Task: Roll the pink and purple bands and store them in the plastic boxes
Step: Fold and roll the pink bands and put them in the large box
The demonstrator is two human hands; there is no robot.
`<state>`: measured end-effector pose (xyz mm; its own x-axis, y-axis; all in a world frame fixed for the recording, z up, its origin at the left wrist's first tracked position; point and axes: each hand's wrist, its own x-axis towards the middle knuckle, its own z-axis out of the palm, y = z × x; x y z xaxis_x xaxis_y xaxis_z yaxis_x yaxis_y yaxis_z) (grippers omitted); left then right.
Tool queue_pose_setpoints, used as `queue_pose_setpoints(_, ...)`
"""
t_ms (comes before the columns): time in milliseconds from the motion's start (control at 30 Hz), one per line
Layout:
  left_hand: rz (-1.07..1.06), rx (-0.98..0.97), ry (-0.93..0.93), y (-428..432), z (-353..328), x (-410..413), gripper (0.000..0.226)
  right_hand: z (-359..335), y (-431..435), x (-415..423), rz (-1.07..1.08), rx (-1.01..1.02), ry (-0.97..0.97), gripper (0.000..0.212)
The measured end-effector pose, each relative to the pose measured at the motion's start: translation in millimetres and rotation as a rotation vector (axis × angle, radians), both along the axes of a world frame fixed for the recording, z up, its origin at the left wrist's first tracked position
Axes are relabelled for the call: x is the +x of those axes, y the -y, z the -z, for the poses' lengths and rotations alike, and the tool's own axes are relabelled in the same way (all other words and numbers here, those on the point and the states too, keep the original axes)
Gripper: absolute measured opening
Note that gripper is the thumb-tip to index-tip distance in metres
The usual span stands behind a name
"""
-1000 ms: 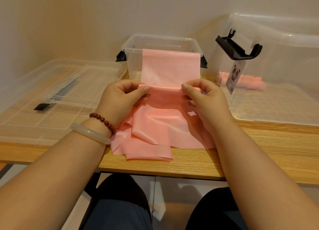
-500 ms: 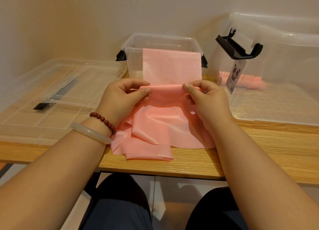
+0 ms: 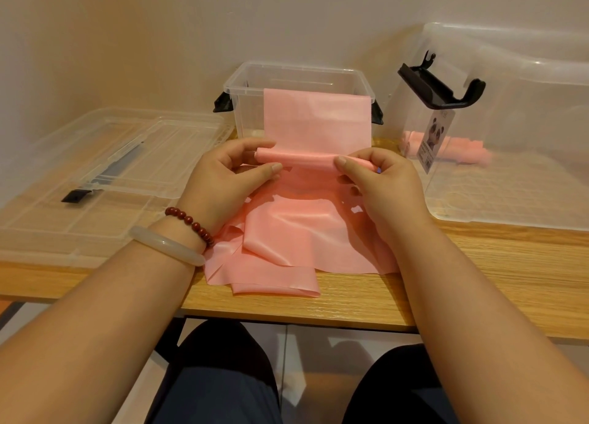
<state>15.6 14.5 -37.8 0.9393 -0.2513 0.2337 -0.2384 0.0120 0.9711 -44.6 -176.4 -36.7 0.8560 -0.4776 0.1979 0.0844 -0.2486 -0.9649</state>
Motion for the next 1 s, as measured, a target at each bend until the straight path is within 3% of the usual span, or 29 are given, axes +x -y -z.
queue_pose_setpoints(367, -0.019, -0.080, -0.049, 2.0, 1.3, 1.3, 0.007, -1.1, -0.6, -3.4, -0.112, 0.053, 0.043, 0.026)
queue_pose_setpoints(500, -0.042, -0.008, -0.035, 1.6, 0.8, -0.5, 0.005, 0.4, 0.3, -0.5, -0.060, -0.004, 0.033, 0.011)
queue_pose_setpoints(700, 0.008, -0.025, 0.010, -0.7, -0.2, 0.6, 0.029, 1.9, 2.4, 2.6, -0.010, -0.058, 0.056, 0.012)
queue_pose_setpoints(1000, -0.014, -0.074, -0.036, 2.1, 0.9, -0.3, 0.005, -0.4, 0.8, -2.9, -0.091, 0.017, 0.042, 0.029)
